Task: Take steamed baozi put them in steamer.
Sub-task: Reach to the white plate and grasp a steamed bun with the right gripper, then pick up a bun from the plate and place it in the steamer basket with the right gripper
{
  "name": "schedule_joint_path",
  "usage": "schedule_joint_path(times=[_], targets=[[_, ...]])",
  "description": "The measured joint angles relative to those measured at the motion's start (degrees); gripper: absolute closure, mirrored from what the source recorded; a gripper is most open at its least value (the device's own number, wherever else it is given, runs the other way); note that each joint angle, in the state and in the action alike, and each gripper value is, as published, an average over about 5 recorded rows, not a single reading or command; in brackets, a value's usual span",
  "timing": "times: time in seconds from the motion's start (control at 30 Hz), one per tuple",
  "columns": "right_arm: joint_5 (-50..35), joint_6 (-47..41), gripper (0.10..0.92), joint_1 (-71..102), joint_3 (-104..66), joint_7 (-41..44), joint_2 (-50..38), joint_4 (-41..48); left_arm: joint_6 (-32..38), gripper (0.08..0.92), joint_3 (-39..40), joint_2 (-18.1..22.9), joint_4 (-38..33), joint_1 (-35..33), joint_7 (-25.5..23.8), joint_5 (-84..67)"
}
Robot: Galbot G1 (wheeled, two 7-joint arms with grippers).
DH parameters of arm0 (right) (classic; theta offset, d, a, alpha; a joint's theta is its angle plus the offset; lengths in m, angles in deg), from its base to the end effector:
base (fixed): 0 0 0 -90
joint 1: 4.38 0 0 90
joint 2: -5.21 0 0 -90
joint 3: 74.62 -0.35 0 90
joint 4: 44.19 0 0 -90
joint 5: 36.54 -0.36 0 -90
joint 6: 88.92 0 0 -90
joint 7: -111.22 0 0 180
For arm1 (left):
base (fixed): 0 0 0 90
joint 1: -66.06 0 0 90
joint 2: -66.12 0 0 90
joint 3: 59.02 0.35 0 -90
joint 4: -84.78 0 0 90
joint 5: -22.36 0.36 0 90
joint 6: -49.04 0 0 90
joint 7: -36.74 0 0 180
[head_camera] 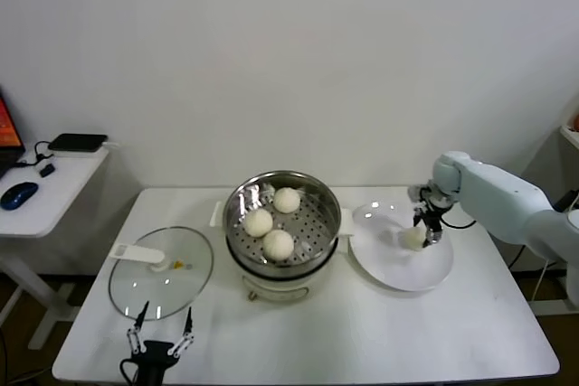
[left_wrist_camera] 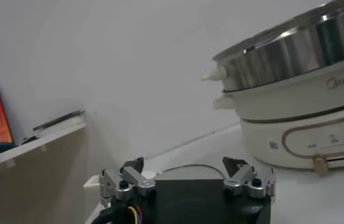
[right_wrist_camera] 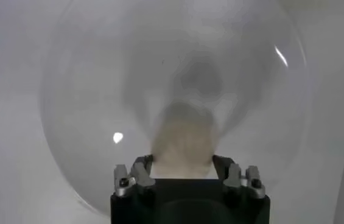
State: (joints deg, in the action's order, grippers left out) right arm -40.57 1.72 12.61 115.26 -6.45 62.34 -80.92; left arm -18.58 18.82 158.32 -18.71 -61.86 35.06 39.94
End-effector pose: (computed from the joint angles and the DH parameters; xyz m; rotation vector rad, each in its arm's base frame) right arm 0.6122 -0.1684 -0.2257 1.2104 -1.1969 1.3605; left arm 0.1049 0.0635 -0.4222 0.0613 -3.0097 -0.5719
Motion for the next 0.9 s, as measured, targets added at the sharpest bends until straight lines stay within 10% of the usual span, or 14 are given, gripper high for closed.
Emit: schedule_joint_path(times=[0.9], targets=[[-23.34, -6.72, 0.397, -27.02, 21.35, 2.03, -2.57, -18.88, 0.04, 0.177, 0.24, 0.0, -1.41, -0.86, -0.04, 0.35]])
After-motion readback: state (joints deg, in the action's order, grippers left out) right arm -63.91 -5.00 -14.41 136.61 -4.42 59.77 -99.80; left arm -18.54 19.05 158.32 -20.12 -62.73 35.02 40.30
